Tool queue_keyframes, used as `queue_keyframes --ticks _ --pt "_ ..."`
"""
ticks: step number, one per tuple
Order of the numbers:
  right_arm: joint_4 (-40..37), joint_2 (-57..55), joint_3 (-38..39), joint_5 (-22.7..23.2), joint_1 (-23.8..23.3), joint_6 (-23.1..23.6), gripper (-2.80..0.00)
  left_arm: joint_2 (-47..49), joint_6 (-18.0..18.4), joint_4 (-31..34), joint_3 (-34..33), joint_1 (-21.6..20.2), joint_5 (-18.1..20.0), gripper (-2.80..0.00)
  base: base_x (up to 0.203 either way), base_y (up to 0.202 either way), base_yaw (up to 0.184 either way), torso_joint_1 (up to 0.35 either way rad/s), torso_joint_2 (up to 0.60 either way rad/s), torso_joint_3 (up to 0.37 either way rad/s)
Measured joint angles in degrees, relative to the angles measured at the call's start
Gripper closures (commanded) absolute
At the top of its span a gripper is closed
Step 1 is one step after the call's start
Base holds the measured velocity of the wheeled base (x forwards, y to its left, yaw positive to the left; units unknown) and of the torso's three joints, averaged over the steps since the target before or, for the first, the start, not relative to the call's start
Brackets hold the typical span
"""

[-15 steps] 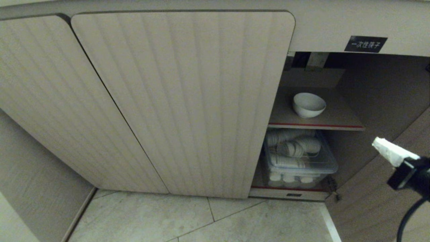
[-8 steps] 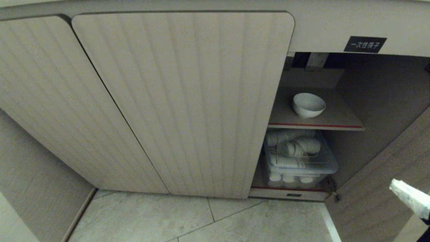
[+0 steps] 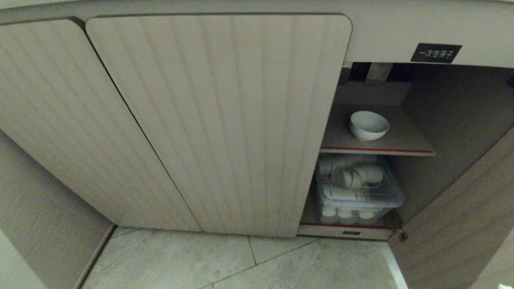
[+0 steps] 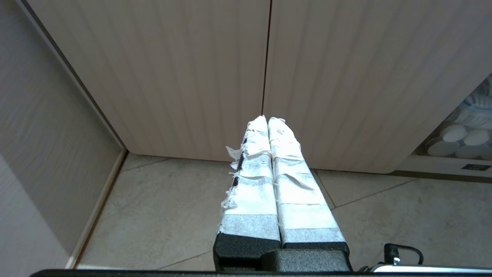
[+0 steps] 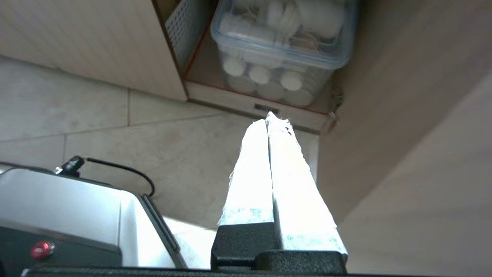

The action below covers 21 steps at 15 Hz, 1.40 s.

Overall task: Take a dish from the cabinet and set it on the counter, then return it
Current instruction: Close the cabinet door

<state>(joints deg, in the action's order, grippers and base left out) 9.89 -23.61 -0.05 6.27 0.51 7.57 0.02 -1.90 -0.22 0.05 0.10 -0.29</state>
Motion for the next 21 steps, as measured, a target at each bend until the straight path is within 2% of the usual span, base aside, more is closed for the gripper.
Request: queue_keyframes --ticks 6,7,8,10,14,17,21 --pt "-2.65 18.76 -0.02 -1.32 -0.13 0.14 0.0 0.0 0.01 -0.02 -0.02 0.0 0.02 0.0 0.0 0.0 0.0 0.0 0.0 0.0" --pt "-3.21 20.52 0.0 -2.84 -0.21 0.22 0.0 0.0 0.0 0.0 -0.04 0.0 0.02 0.0 0.0 0.0 0.0 0.0 0.0 0.0" --pt "-4.87 21.6 0.02 -4.71 -0.22 0.22 0.0 0.0 0.0 -0.01 -0.05 0.0 0.05 0.0 0.0 0.0 0.0 0.0 0.0 0.0" --pt "-8.97 22.92 0.05 -7.17 -0.27 -2.66 0.0 0.0 0.0 -0.02 -0.05 0.0 0.0 0.0 0.0 0.0 0.0 0.0 0.0 0.0" --pt "-9.71 23.7 0.02 -7.13 -0.27 -4.28 0.0 0.0 0.0 0.0 -0.02 0.0 0.05 0.0 0.0 0.0 0.0 0.0 0.0 0.0" --pt "-9.62 23.77 0.05 -7.33 -0.27 -7.92 0.0 0.0 0.01 0.0 -0.02 0.0 0.02 0.0 0.0 0.0 0.0 0.0 0.0 0.0" --pt "-9.79 23.82 0.05 -7.31 -0.27 -5.53 0.0 0.0 0.0 -0.01 0.0 0.0 -0.01 0.0 0.0 0.0 0.0 0.0 0.0 0.0"
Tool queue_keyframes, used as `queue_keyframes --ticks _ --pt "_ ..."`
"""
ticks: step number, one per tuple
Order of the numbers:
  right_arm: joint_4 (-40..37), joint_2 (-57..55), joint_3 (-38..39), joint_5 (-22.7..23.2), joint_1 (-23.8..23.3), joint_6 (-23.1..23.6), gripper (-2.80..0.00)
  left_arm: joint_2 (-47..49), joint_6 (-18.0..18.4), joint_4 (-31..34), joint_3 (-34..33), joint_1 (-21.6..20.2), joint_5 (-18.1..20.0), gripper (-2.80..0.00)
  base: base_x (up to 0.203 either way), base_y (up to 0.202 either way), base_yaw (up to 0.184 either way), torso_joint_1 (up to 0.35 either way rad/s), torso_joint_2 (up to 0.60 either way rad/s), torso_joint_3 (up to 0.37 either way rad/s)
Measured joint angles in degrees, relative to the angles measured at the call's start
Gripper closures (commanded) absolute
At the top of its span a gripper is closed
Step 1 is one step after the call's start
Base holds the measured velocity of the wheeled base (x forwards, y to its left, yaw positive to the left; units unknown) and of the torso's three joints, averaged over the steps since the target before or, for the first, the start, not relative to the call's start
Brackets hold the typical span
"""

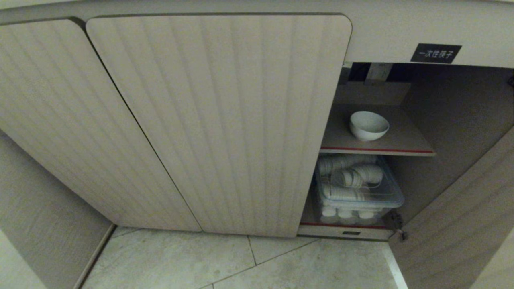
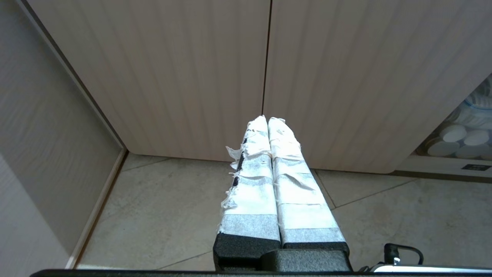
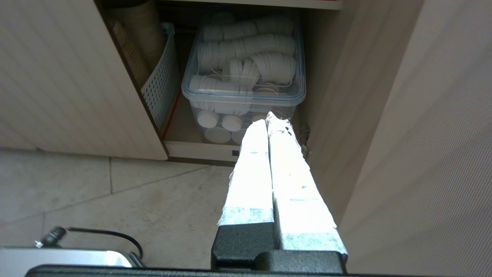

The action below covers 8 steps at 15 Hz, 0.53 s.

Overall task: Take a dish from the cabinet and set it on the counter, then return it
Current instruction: Close the cabinet door

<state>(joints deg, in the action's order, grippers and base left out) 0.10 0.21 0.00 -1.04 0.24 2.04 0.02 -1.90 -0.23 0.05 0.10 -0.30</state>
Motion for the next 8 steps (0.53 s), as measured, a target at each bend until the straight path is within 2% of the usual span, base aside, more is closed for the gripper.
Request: queue_keyframes --ticks 4,8 --pt "0.09 0.0 0.0 -0.44 0.0 -3.3 0.0 0.0 0.09 -0.02 0.0 0.0 0.06 0.0 0.0 0.0 0.0 0.0 0.0 0.0" --pt "0.12 -0.02 0.0 -0.44 0.0 -3.43 0.0 0.0 0.01 -0.04 0.0 0.0 0.08 0.0 0.0 0.0 0.0 0.0 0.0 0.0"
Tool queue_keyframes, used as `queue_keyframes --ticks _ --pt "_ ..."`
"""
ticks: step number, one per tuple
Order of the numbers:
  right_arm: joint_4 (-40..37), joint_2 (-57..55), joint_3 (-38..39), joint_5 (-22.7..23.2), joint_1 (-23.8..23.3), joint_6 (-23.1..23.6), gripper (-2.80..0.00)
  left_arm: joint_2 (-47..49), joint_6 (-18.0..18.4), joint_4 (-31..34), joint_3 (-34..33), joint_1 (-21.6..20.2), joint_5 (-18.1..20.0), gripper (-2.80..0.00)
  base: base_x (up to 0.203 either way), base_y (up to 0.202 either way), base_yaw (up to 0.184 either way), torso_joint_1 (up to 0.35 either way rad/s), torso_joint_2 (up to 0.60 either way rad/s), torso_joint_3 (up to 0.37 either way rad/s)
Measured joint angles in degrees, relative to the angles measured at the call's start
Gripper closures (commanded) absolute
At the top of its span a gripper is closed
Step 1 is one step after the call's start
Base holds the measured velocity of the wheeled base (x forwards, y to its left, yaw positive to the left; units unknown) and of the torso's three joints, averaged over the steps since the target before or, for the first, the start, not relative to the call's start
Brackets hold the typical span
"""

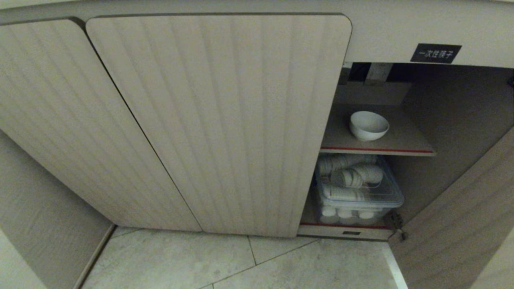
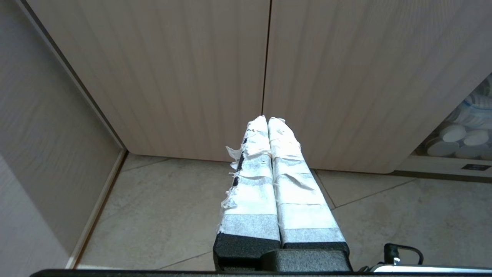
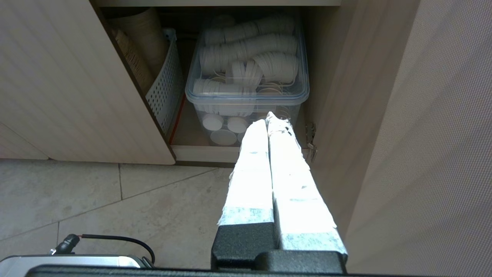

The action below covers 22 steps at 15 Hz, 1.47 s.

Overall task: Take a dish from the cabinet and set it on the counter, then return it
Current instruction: Close the cabinet door

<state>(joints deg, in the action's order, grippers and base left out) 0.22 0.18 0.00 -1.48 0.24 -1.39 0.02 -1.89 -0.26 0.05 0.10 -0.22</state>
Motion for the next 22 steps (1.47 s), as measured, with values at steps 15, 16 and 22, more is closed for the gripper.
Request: queue_keyframes --ticks 15,16,22 --pt "0.02 -0.09 0.0 0.0 -0.02 -0.04 0.0 0.0 -0.11 -0.05 -0.02 0.0 -0.02 0.0 -0.031 0.0 0.0 0.001 0.0 0.0" --pt "0.0 -0.09 0.0 -0.01 0.0 -0.06 0.0 0.0 -0.09 -0.09 -0.02 0.0 0.02 0.0 -0.187 0.0 0.0 -0.002 0.0 0.002" --pt "0.02 -0.09 0.0 -0.04 0.0 -0.03 0.0 0.0 -0.11 -0.07 -0.02 0.0 0.0 0.0 -0.192 0.0 -0.001 0.0 0.0 0.002"
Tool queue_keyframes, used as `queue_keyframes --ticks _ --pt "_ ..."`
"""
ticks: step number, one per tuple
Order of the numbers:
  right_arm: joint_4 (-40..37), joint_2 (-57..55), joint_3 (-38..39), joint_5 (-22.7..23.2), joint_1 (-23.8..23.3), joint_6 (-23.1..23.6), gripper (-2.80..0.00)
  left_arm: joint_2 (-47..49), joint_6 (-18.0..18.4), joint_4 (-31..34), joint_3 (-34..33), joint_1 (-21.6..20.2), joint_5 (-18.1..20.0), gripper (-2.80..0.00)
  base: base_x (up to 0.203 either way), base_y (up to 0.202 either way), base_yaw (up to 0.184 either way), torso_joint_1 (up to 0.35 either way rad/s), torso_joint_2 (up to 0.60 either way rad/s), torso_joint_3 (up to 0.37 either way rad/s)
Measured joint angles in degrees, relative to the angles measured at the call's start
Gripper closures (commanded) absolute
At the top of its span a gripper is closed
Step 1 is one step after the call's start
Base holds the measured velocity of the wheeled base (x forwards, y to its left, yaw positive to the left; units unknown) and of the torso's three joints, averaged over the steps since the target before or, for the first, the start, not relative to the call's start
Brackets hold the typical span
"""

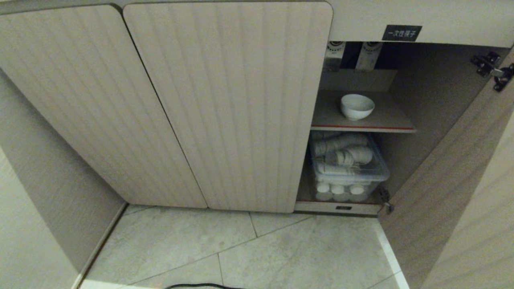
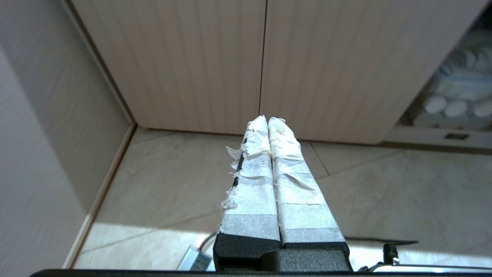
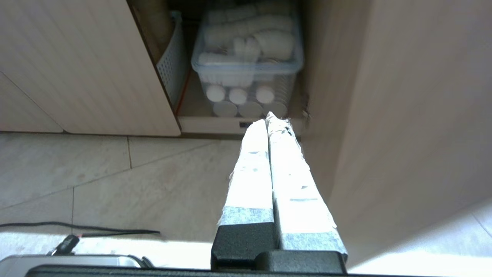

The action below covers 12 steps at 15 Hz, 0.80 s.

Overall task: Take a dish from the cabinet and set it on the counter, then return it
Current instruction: Close the cabinet door

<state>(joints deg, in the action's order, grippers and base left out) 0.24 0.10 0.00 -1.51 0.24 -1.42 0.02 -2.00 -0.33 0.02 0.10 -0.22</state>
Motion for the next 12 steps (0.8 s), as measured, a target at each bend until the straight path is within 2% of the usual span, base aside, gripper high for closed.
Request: queue_keyframes --ticks 4,12 --pt "-0.06 -0.02 0.0 0.02 0.0 0.02 0.0 0.0 0.05 0.0 0.02 0.0 0.0 0.0 -0.171 0.0 -0.001 -0.001 0.0 0.004" --pt "-0.02 -0.02 0.0 0.04 0.0 -0.03 0.0 0.0 0.11 0.02 0.02 0.0 0.0 0.0 0.0 0.0 0.0 0.0 0.0 0.0"
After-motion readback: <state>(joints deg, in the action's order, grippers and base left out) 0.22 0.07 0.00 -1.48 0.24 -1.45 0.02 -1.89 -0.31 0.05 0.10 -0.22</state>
